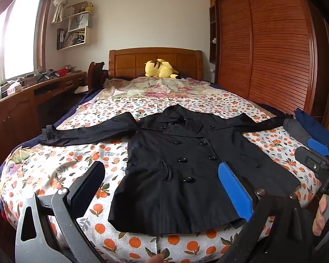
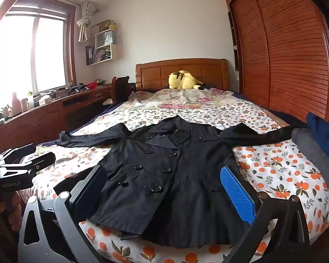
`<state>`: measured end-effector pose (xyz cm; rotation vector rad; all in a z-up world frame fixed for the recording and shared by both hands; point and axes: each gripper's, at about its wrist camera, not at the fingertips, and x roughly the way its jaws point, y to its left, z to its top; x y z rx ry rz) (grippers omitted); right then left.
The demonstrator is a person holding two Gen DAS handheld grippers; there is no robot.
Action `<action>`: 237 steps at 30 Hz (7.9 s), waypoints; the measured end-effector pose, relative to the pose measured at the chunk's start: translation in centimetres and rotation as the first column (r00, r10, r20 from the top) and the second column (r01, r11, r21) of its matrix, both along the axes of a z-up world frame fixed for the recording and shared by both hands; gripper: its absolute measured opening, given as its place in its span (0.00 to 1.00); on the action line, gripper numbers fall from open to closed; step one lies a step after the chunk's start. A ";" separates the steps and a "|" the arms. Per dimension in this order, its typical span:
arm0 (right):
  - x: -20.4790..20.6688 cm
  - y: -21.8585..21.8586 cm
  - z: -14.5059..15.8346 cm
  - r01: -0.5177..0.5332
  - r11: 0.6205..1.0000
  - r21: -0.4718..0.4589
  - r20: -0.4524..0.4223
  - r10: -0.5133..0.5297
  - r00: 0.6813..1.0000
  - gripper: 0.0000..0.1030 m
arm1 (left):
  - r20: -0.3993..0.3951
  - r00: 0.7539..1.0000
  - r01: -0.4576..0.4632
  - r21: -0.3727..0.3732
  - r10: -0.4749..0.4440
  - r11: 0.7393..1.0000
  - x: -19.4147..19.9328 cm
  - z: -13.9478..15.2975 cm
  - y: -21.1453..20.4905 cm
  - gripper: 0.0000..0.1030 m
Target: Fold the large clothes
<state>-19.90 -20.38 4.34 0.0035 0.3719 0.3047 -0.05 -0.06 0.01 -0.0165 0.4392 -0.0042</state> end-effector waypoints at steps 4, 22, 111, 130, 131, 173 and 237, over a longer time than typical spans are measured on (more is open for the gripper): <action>0.0 -0.1 0.0 0.001 1.000 0.017 -0.018 -0.001 1.000 1.00 | 0.008 1.000 0.007 0.007 -0.007 1.000 -0.1 0.1 -0.4 1.00; -0.4 -0.2 -0.1 0.017 0.999 0.031 -0.009 -0.017 1.000 1.00 | -0.008 1.000 -0.004 -0.004 0.004 1.000 -0.2 -0.3 0.0 1.00; 2.4 2.3 -1.2 -0.064 0.998 -0.020 -0.056 0.062 0.996 1.00 | -0.102 0.993 -0.054 -0.020 0.052 0.998 1.9 -4.0 5.3 1.00; 7.9 6.4 -4.0 -0.144 0.981 -0.131 -0.167 0.121 0.978 1.00 | -0.280 0.958 -0.061 -0.010 0.056 0.998 7.3 -6.8 13.3 1.00; 8.2 6.6 -4.1 -0.148 0.980 -0.133 -0.169 0.124 0.978 1.00 | -0.286 0.957 -0.056 0.001 0.054 0.998 7.9 -6.8 13.8 1.00; 22.7 14.8 -4.2 -0.270 0.900 -0.342 -0.237 0.195 0.952 1.00 | -0.479 0.871 -0.285 -0.303 0.113 0.910 29.8 -13.3 36.3 0.80; 14.3 4.1 -1.7 -0.160 0.967 -0.201 -0.150 0.131 0.980 1.00 | -0.338 0.927 0.188 0.043 -0.163 0.981 20.7 -0.1 4.6 0.34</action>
